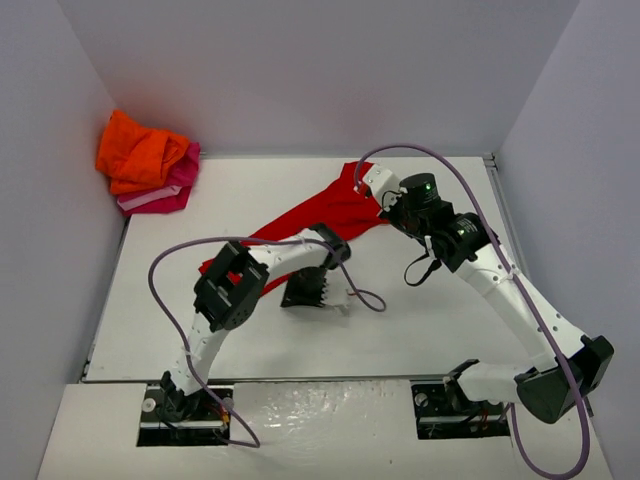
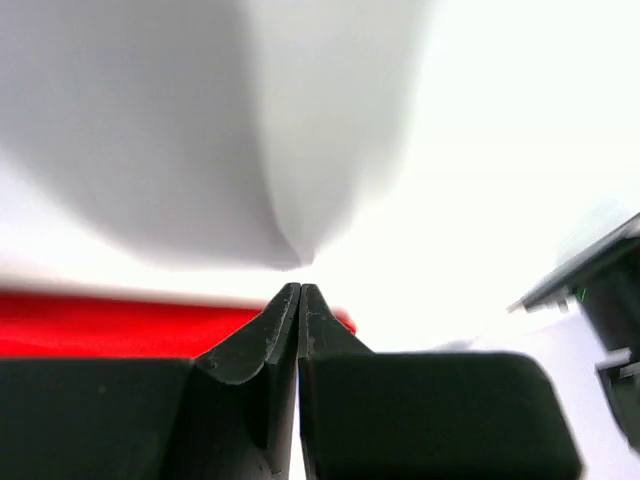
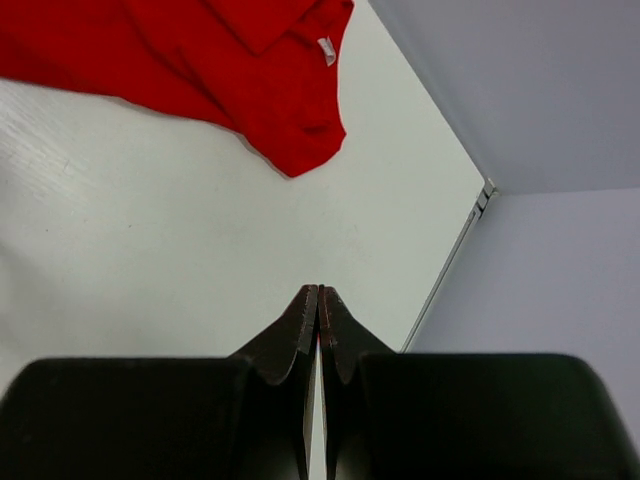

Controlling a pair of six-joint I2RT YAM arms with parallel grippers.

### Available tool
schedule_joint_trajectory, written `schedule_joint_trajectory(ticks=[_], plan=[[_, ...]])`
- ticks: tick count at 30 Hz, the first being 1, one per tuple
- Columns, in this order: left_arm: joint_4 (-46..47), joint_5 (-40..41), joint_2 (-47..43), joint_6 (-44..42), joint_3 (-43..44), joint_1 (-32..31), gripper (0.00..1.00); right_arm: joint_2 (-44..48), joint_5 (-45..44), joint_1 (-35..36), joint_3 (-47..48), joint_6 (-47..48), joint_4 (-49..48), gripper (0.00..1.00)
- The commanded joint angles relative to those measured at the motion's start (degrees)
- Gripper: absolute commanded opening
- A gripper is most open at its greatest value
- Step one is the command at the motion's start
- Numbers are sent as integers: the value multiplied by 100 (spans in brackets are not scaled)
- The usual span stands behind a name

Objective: Fold and stack the t-shirts
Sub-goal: Rotate the tshirt 90 degrees

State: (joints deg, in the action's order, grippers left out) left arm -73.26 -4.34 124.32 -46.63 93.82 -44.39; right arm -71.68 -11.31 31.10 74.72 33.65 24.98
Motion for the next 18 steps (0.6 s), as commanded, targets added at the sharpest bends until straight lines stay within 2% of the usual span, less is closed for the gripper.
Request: schedule_joint_trajectory(ticks=[1,4,9,14,18], plan=[[-1446,-1283,-625,173,1026,-980,0,-34,102,-50,-169,96,-116,0],[-1351,-1356,-671,289,1517,-1212,0,-65,168,-65,-217,124,-120,0],[-794,-885,-979,418,1782,-723,0,-145,200,-78,-230,133,-116,0],[-380,-451,-984,443,2095,369,0,-256,233,-123,-155,132,-142,0],[-51,-2,-928,220,1858,1258,0,-350,226,-157,-79,97,-143,0]])
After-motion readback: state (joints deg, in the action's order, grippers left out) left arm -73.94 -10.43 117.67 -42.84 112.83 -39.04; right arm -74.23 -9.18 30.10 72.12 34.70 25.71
